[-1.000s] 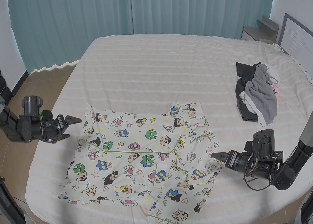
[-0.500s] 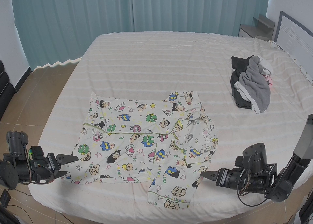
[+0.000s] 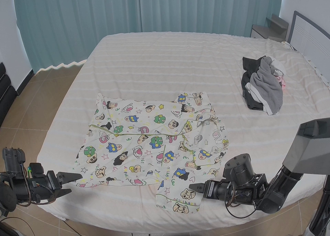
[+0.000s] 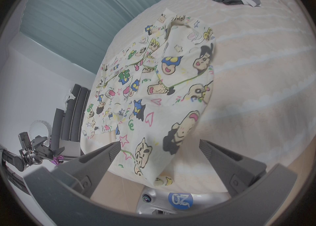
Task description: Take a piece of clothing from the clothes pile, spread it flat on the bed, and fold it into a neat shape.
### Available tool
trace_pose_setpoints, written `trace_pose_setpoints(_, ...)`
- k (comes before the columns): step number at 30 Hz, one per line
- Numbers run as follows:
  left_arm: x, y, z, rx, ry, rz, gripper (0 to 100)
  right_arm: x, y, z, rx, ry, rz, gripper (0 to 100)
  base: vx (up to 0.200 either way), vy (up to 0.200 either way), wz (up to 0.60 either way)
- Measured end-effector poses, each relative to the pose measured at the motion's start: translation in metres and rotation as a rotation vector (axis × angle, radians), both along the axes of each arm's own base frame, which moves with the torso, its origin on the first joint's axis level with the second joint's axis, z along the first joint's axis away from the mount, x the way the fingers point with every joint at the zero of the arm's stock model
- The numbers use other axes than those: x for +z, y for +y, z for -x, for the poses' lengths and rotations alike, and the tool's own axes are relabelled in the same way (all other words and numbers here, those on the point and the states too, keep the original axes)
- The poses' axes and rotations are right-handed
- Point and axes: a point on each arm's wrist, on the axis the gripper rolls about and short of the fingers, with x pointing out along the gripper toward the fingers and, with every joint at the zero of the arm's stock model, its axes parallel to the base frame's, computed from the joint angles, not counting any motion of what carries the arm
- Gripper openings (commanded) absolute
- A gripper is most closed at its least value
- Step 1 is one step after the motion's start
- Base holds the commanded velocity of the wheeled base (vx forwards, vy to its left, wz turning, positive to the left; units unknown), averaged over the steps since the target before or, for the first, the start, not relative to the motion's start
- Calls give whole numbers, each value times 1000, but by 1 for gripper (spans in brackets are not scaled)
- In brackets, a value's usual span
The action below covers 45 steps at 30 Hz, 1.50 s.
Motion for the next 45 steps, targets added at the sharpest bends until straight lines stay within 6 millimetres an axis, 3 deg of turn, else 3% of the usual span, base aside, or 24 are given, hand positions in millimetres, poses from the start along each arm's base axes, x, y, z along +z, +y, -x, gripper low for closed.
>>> trace_pose_setpoints(18, 0, 0, 1, -1, 1, 1, 100, -18, 30, -3, 92, 57, 95, 100, 0, 0, 0)
trace_pose_setpoints(19, 0, 0, 1, -1, 1, 1, 100, -19, 32, -4, 99, 56, 103, 0, 0, 0, 0)
trace_pose_setpoints(31, -1, 0, 1, -1, 3, 1, 100, -26, 39, -5, 86, 10, 182, 0, 0, 0, 0)
trace_pose_setpoints(45, -1, 0, 1, -1, 6, 1, 100, -7, -4, 24, 113, 86, 169, 0, 0, 0, 0)
